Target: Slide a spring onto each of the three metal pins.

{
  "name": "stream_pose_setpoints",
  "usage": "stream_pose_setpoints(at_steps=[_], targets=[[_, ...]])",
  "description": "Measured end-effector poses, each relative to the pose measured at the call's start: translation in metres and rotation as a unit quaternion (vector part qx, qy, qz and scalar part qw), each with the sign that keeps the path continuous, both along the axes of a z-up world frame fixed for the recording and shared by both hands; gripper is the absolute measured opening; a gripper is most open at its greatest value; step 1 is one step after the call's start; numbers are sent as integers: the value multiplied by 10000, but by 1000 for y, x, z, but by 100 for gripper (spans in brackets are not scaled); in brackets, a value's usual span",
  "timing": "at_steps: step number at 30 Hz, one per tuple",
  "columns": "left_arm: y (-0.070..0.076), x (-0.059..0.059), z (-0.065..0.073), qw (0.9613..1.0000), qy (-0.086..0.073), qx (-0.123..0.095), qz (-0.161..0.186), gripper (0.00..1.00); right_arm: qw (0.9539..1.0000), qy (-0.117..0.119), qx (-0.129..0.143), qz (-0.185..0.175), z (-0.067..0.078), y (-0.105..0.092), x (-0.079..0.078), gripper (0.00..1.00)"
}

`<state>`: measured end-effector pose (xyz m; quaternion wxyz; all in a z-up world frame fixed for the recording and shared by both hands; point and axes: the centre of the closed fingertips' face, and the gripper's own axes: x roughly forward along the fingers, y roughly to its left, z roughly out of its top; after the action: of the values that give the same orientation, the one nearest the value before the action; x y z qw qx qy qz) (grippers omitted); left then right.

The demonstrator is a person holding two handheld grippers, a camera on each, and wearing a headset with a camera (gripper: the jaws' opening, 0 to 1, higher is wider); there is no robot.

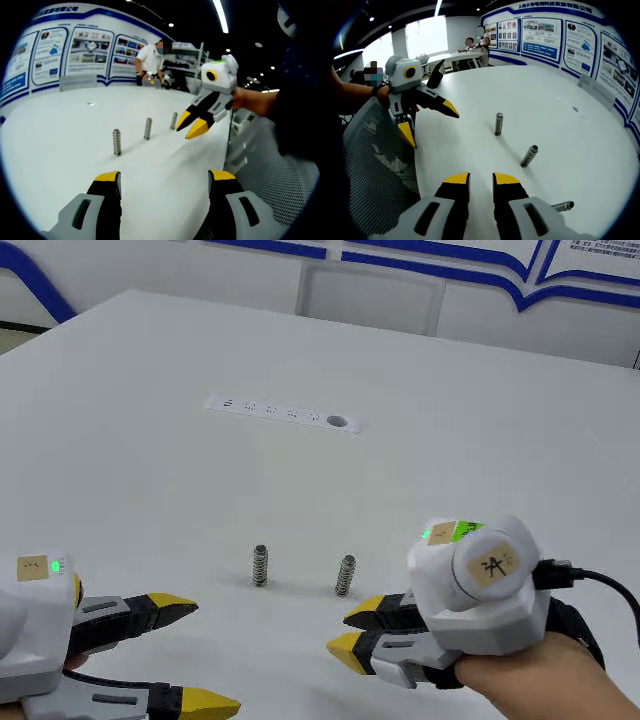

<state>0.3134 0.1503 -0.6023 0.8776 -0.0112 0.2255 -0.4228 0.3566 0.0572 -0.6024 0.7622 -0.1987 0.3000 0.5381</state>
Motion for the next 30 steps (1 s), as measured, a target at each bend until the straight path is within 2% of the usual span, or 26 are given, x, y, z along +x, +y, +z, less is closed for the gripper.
stream_pose_setpoints(at_steps=[4,13,22,30], targets=[[0,0,0,10000,0,8,-10,72,9998,-16,81,-180,3,-15,3,20],[2,1,2,10000,-15,-1,50,72,9990,-186,245,-326,10,-46,6,25],[3,2,2,9999,-17,-41,123,72,9951,-300,595,-731,17,-85,16,30],[2,1,1,10000,-3,-12,77,72,9927,-444,747,-839,15,-101,19,38]])
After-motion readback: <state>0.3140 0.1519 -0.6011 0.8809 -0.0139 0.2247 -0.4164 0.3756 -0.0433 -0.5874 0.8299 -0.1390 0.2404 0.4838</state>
